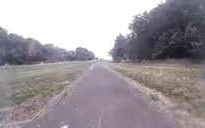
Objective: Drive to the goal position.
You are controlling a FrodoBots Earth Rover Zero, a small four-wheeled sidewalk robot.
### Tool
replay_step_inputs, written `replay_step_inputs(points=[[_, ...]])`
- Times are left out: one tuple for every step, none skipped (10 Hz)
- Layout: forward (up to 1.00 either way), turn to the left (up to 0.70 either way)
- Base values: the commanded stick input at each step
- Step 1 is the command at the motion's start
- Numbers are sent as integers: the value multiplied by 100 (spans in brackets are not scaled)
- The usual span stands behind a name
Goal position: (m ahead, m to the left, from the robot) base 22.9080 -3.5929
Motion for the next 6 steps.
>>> replay_step_inputs(points=[[45,0],[45,0],[45,0],[45,0],[45,0],[45,0]])
